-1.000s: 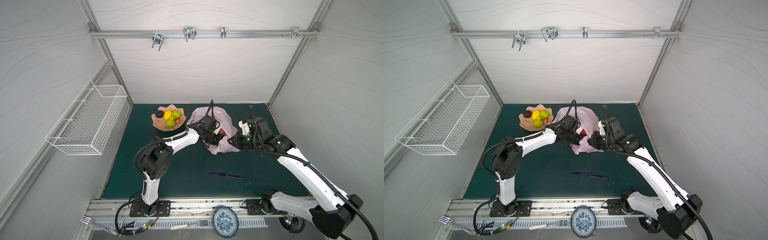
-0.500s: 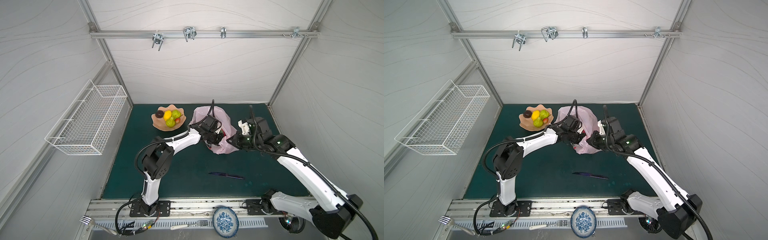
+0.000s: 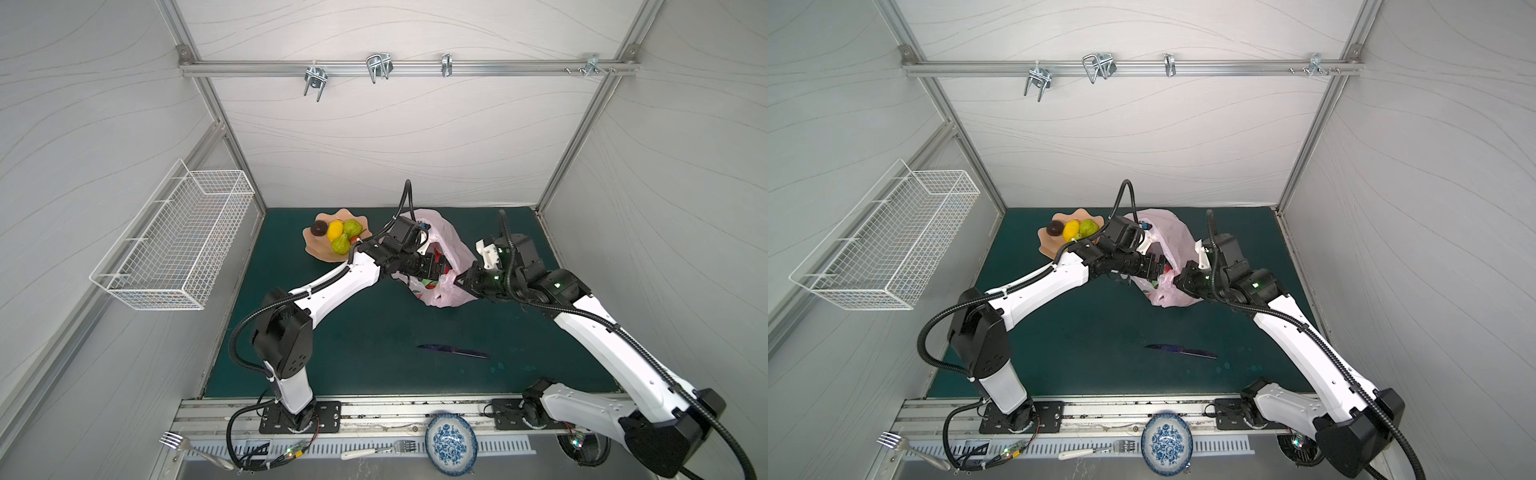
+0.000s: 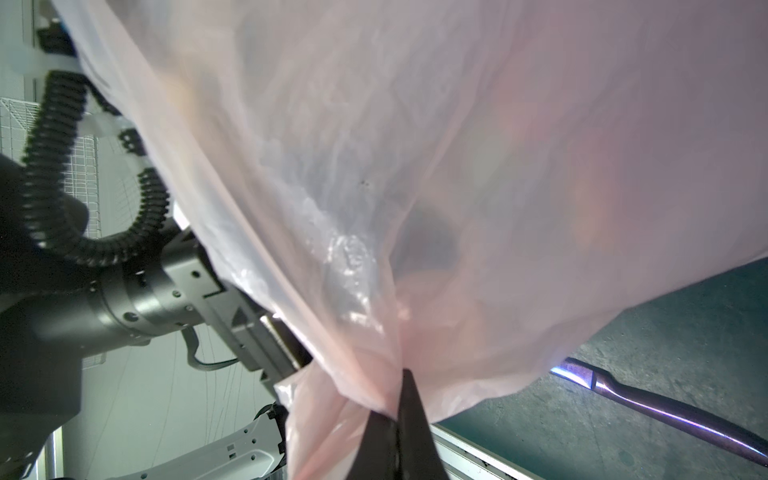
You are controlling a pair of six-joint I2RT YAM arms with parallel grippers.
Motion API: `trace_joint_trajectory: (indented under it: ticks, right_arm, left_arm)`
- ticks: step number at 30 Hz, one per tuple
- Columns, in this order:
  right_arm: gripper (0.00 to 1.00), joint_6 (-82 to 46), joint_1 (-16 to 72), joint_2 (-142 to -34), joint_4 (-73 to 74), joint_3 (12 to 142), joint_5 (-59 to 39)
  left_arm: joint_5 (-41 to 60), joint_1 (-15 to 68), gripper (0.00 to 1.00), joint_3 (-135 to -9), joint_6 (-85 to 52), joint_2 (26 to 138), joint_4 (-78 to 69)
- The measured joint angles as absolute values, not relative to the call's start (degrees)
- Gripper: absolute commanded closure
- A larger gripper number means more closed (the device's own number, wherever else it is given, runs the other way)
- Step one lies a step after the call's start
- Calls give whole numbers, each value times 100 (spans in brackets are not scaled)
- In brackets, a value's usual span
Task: Place the fruits into the plastic bag
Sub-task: 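Withdraw the left gripper from the bag back over the fruit bowl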
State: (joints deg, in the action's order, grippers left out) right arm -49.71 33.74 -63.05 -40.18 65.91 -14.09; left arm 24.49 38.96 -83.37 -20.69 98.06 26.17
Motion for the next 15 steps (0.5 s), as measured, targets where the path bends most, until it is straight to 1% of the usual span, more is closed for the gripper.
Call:
trace_joint_trajectory:
  ticks: [8, 15]
  right_arm:
    - [100, -4971, 3371, -6307, -3986, 6591, -1406]
    - [100, -4971, 3367, -6320, -3966, 6591, -1409]
  left_arm:
    - [2196, 3612, 6, -7640, -1575, 9004, 3260]
    - [2167, 2991, 7, -7070, -1087, 8230, 3535]
